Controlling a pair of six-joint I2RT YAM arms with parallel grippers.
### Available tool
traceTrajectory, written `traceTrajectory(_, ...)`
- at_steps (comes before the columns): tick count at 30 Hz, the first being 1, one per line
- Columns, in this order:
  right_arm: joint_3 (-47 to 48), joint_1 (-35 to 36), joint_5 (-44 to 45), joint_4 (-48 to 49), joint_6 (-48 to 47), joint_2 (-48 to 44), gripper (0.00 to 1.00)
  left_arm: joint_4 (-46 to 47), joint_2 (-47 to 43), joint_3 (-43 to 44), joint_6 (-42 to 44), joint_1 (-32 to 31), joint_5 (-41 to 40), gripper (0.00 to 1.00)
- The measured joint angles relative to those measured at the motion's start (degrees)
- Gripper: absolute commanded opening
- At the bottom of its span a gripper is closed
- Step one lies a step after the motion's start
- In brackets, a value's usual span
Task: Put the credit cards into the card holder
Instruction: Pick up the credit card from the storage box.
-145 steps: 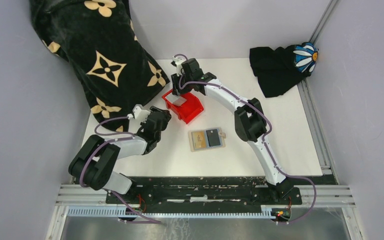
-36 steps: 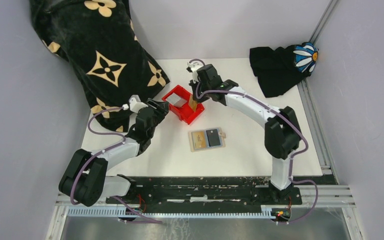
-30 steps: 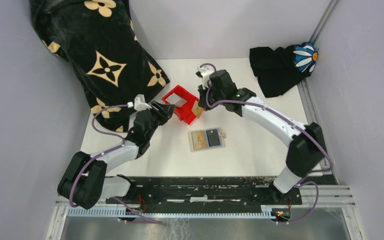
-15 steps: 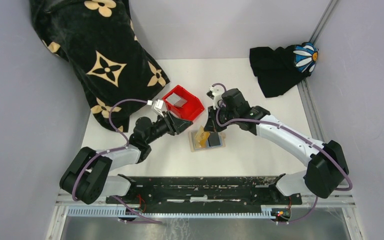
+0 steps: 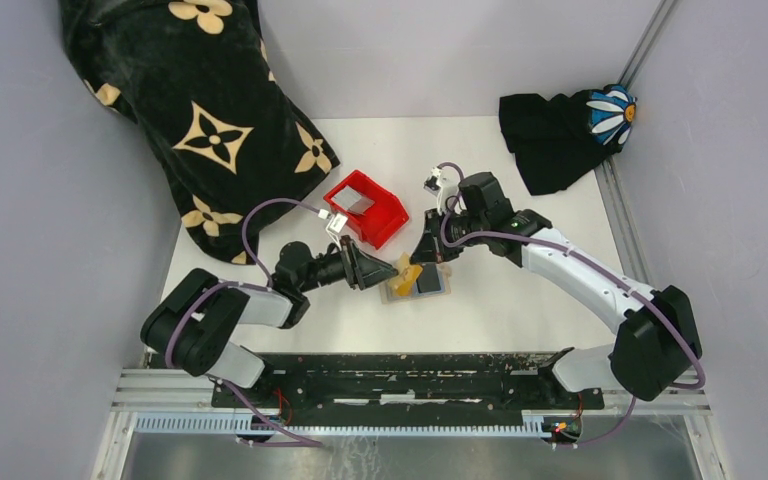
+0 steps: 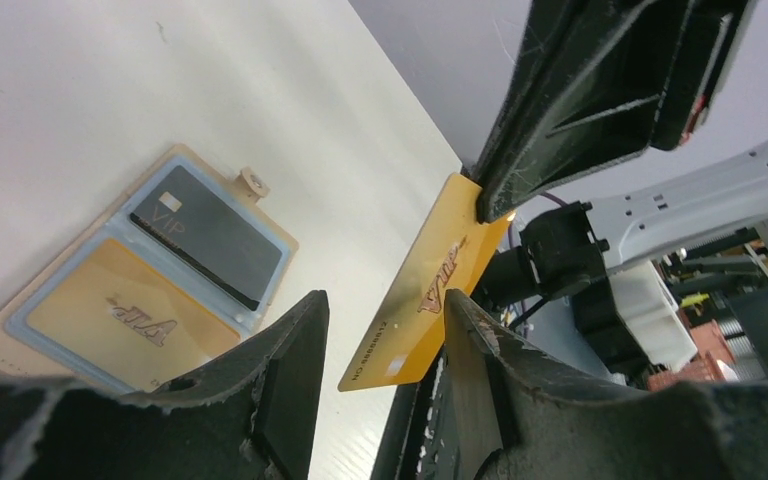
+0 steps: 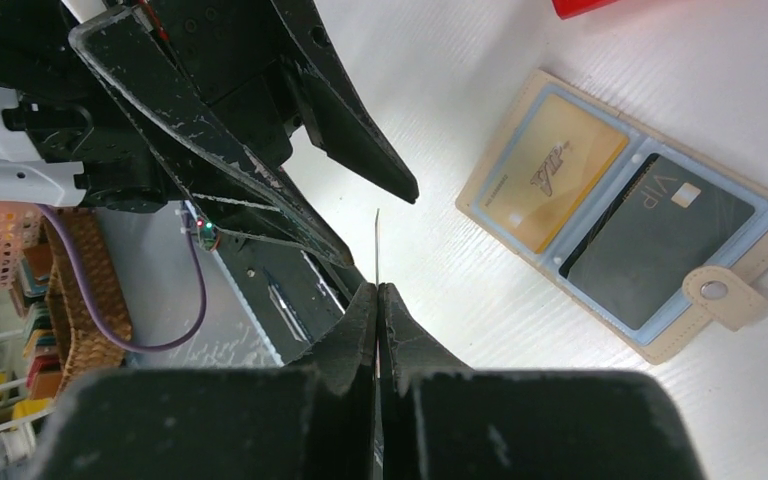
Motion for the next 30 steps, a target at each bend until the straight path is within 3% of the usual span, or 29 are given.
traceTrajectory(6,-0.7,-1.3,-3.8,1.4,1.4,1.7,0.01,5.6,4.0,0.0,-0.5,0.0,4.3,0.48)
traceTrajectory(16,-1.0,-2.9,-7.8,3.2,3.1,5.0,0.01,14.0,9.5,0.3,-4.7,0.0,9.2,0.03)
traceTrajectory(23,-1.1,-3.7,-7.4,3.7,2.9,5.0,0.25,15.0,9.7,0.5,-5.4,0.0,8.3,0.03)
traceTrajectory(30,-4.1,-3.9,-1.1,6.5,3.2,1.5,0.3,14.8,6.7,-3.3,-5.7,-0.4,-1.9,0.03)
